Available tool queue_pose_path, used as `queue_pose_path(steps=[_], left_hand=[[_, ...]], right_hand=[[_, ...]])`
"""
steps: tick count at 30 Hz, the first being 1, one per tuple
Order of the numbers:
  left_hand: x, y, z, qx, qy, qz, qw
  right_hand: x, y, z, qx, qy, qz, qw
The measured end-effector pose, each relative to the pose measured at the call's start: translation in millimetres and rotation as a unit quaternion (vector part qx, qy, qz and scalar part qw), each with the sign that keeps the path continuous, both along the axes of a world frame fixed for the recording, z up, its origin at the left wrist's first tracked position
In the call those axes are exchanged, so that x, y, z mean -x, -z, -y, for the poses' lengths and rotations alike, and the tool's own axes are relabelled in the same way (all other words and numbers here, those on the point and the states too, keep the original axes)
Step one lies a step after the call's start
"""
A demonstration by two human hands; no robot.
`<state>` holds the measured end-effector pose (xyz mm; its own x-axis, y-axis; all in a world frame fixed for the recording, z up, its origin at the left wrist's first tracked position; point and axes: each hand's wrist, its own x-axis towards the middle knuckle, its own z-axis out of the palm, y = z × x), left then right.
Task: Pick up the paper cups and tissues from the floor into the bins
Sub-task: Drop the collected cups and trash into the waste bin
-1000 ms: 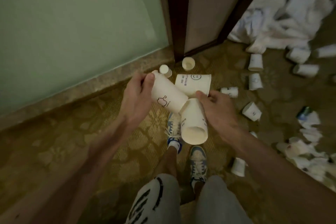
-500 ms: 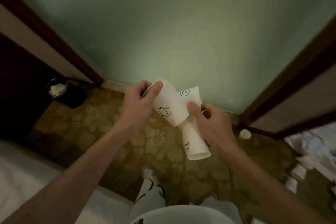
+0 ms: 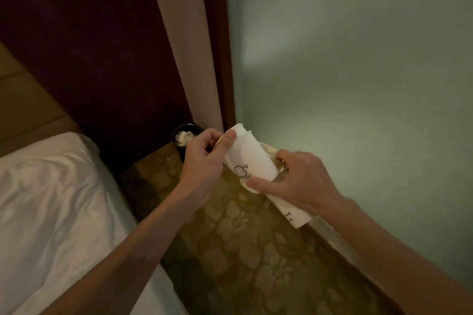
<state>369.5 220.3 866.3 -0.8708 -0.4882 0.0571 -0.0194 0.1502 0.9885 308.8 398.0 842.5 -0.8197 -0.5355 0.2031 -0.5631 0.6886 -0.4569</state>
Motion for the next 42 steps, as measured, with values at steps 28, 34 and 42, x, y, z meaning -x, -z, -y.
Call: queue_pose_path(steps=[28, 34, 42], left_hand=[[213, 90, 325, 0.058, -0.221, 0.156, 0.961], [260, 141, 382, 0.013, -0.155, 0.194, 0.968], [339, 167, 507, -0.046, -0.082, 0.251, 0.963]], right_hand=[[356, 90, 354, -0.050, -0.184, 0.324, 0.926], [390, 124, 438, -0.139, -0.264, 0.311, 0.902], [444, 151, 546, -0.156, -0.178, 0.382, 0.893]])
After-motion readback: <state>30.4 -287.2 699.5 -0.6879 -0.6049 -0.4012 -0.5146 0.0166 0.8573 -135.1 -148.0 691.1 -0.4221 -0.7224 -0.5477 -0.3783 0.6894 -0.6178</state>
